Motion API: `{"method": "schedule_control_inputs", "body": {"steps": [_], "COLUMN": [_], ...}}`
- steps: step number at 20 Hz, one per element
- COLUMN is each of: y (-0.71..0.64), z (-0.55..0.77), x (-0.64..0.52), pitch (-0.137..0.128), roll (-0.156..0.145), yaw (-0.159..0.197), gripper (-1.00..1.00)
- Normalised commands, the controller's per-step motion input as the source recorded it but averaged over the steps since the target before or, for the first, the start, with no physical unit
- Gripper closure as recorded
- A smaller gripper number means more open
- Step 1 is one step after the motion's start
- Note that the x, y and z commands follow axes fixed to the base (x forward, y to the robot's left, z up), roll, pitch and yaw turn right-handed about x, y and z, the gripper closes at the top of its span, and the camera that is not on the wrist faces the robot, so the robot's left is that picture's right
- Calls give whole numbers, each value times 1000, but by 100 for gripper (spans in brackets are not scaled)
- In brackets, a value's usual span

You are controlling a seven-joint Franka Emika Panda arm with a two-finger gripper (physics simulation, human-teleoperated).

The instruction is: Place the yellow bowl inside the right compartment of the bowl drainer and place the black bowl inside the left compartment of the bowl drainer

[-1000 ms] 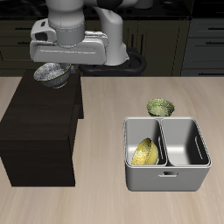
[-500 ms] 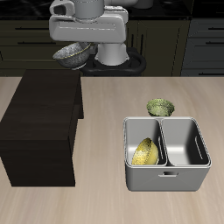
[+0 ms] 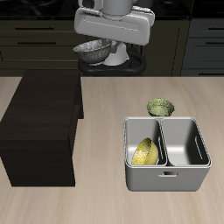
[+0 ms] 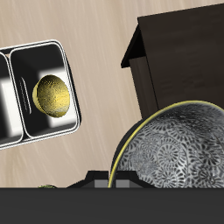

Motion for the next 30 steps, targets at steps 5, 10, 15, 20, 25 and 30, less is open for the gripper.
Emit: {"method": "schedule_control_inputs", "body": {"steps": [5,10,15,20,25,30], "y": [554,539,427,947,329,430], "z": [-114,-266,-188,-228,-33,50], "x": [131,53,-40,-84,42,53], "pitch": [-34,32,9,-15,13,-22], "roll": [-32,65,62,84,43,37], "yaw": [44,59,62,125,14,29], "gripper": [100,100,100,100,100,100]}}
